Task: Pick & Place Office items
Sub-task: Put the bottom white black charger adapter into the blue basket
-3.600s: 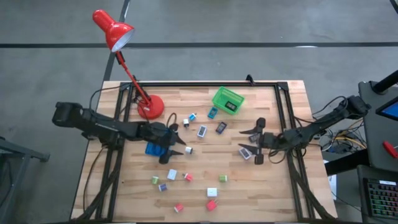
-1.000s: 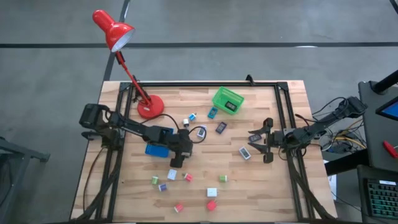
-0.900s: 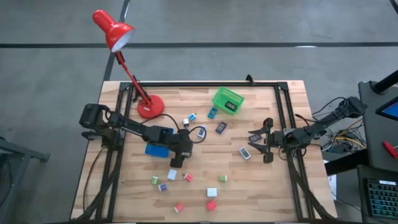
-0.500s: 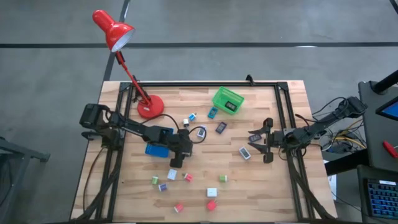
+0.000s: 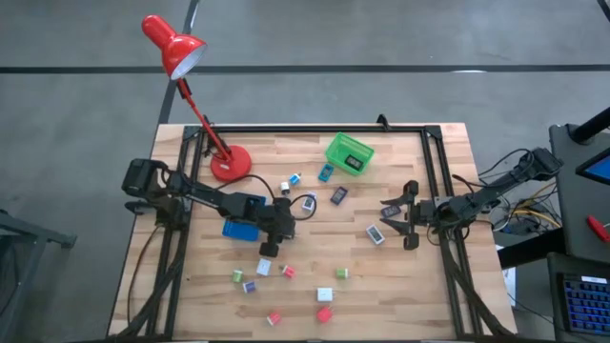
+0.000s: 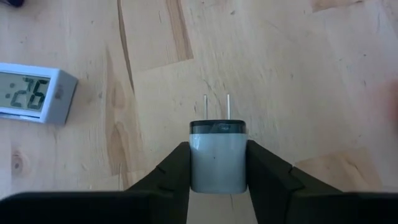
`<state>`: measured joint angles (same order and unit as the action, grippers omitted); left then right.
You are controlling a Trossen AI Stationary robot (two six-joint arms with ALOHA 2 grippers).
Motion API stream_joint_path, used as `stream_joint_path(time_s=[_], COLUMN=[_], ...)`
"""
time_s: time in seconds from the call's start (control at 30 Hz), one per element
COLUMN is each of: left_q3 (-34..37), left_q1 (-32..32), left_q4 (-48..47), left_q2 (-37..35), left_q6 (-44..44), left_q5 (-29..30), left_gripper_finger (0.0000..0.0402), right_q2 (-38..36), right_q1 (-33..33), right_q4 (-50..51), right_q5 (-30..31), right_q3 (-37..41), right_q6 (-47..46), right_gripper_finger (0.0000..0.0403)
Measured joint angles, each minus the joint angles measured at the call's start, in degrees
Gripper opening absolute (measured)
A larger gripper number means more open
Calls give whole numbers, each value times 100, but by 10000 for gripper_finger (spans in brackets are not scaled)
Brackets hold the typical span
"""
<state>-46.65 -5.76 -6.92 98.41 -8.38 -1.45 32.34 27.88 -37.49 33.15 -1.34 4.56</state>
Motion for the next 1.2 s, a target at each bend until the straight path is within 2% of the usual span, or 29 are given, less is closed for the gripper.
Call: stream_joint_path(time_s=[0.5,0.77,0.9,1.2], left_q3=[8,13,104,728], left_q1=[0,-4,-2,7], left_q4=[41,709,1291,3502], left_q2=[1,7,7,4], left_q6=[-346,-368,-408,-403], left_q5=[-593,-854,-966,-1408], left_gripper_finger=[120,120,120,120], right_q2=[-2,0,-1,-1], right_q1=[0,0,0,0], right_q4=[-1,-1,-1,-5], right_q5=[2,2,2,2], right_q3=[-2,-2,-2,-2], right_q6=[-9,-9,-12,-9], right_gripper_finger=[223,223,223,223])
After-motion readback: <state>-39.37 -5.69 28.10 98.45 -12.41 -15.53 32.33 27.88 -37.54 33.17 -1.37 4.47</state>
